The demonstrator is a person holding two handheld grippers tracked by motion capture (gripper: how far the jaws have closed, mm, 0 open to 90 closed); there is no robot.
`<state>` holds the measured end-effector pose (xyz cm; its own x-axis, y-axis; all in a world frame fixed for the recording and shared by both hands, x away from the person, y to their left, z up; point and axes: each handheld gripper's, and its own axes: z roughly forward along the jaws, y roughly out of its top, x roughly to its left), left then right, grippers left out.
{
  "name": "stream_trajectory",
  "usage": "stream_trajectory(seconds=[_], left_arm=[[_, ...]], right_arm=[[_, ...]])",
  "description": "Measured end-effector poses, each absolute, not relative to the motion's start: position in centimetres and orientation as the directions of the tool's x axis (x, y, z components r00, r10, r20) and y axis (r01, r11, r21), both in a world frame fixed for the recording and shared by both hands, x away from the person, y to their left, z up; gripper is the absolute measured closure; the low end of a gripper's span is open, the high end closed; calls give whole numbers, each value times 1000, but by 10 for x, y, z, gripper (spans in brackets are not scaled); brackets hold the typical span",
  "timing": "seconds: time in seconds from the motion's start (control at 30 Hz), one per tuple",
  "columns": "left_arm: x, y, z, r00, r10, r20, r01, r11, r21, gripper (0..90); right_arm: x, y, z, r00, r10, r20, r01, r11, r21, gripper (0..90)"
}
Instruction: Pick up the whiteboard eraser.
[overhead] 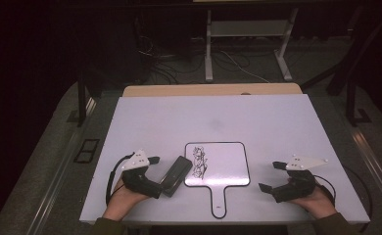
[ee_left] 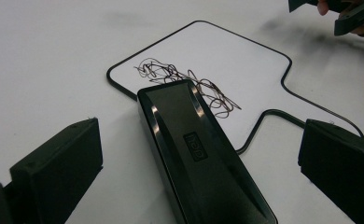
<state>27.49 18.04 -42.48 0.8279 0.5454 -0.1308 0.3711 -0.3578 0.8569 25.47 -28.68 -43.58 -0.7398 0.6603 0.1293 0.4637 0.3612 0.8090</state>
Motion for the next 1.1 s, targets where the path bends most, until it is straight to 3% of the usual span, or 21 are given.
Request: stream_trajectory(seconds=[1.1], left_arm=[[281, 167, -413, 809, 577, -112, 369, -350, 861, 0]], right_arm=[[254, -287, -435, -737, 664, 127, 456, 350, 818, 19]])
